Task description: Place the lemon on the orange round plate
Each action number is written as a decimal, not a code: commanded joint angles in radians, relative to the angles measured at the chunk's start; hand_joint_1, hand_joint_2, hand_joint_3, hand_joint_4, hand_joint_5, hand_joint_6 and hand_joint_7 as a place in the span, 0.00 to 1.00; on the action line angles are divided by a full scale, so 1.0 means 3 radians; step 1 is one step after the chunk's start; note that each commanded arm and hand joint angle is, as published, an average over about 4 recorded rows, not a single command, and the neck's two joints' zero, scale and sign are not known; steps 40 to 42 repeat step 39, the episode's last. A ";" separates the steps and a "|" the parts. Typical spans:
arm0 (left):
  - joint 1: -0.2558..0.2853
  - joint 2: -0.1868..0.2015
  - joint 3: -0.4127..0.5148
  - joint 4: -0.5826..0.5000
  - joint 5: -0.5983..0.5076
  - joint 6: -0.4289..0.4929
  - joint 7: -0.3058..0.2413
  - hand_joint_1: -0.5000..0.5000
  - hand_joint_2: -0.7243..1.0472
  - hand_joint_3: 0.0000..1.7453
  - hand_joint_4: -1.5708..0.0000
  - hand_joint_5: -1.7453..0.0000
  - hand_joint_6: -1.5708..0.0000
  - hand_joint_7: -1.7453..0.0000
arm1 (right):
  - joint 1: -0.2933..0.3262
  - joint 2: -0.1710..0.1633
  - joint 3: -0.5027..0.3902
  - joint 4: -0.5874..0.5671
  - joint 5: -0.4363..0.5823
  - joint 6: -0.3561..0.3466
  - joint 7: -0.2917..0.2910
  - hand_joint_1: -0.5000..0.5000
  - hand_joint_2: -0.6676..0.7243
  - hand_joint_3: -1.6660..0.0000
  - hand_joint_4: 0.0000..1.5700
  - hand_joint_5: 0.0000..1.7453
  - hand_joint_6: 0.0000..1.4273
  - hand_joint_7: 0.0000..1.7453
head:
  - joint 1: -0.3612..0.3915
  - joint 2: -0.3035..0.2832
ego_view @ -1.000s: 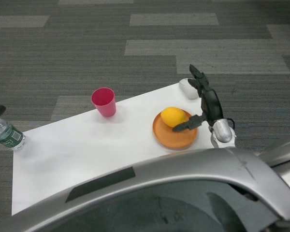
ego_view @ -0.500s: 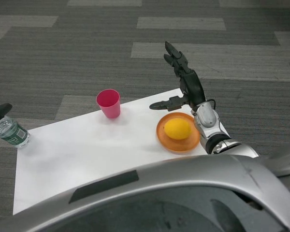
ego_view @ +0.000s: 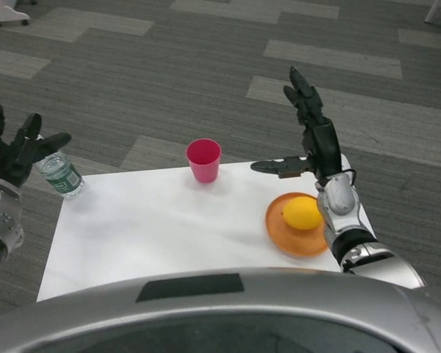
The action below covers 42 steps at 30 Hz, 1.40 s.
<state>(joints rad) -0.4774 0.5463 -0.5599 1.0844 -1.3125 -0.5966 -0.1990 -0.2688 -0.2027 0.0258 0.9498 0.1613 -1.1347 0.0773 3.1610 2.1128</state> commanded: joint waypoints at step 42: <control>-0.0040 -0.0103 0.0000 -0.0045 0.0059 -0.0026 0.0009 1.00 0.95 0.02 0.97 1.00 1.00 1.00 | -0.0069 -0.0004 0.0057 -0.0057 0.0076 0.0014 -0.0065 0.79 0.32 0.71 0.00 0.33 0.00 0.04 | 0.0062 0.0168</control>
